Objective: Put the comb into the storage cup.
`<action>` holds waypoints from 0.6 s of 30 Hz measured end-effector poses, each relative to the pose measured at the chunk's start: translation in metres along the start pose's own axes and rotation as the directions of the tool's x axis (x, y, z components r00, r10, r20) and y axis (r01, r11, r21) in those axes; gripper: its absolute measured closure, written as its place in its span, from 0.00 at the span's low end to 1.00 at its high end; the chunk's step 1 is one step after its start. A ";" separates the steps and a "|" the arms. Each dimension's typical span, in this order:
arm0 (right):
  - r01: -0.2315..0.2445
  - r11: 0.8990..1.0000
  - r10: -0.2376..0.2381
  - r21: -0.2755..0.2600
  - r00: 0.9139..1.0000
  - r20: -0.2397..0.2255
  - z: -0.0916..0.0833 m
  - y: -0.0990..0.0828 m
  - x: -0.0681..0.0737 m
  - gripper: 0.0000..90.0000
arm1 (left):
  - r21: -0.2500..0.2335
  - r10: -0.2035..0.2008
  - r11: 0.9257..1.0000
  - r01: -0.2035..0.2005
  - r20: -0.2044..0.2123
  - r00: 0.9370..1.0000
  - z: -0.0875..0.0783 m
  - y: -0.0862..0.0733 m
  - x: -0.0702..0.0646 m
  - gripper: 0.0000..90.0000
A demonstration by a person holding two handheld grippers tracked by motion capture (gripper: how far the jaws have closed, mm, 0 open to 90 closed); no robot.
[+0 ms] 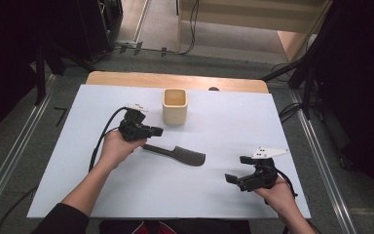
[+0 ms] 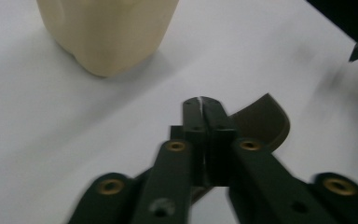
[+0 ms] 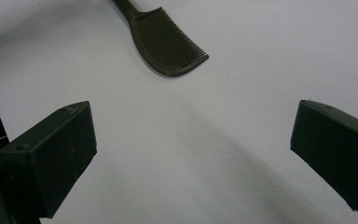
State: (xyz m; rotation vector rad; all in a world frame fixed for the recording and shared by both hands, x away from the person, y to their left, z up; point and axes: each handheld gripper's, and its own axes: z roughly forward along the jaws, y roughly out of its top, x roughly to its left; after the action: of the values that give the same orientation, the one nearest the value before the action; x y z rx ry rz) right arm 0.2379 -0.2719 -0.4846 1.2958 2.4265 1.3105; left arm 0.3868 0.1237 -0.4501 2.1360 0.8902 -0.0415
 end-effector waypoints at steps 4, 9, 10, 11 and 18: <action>-0.001 1.000 0.001 0.000 1.000 0.001 -0.001 0.000 0.001 0.00 | 0.018 0.005 1.000 -0.005 -0.012 1.000 0.006 -0.005 0.005 1.00; -0.001 1.000 0.001 0.000 1.000 0.001 -0.001 0.000 0.000 0.00 | 0.079 0.012 0.997 -0.008 -0.043 0.999 0.015 -0.014 0.013 1.00; 0.000 1.000 0.000 0.001 1.000 0.001 -0.001 -0.001 0.000 0.00 | 0.083 0.009 0.997 -0.005 -0.047 0.999 0.018 -0.017 0.015 1.00; 0.000 1.000 0.000 0.001 1.000 0.000 -0.001 0.000 0.000 0.00 | 0.088 0.006 0.996 -0.002 -0.045 0.999 0.019 -0.018 0.016 1.00; 0.003 1.000 -0.003 0.003 1.000 0.000 0.000 0.000 0.000 0.00 | 0.101 0.002 0.995 0.005 -0.064 0.998 0.022 -0.023 0.020 1.00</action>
State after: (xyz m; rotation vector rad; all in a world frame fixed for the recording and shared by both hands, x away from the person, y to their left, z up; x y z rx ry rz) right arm 0.2374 -0.2719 -0.4847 1.2927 2.4308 1.3070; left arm 0.3941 0.1300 -0.4867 2.2415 0.9447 -0.0197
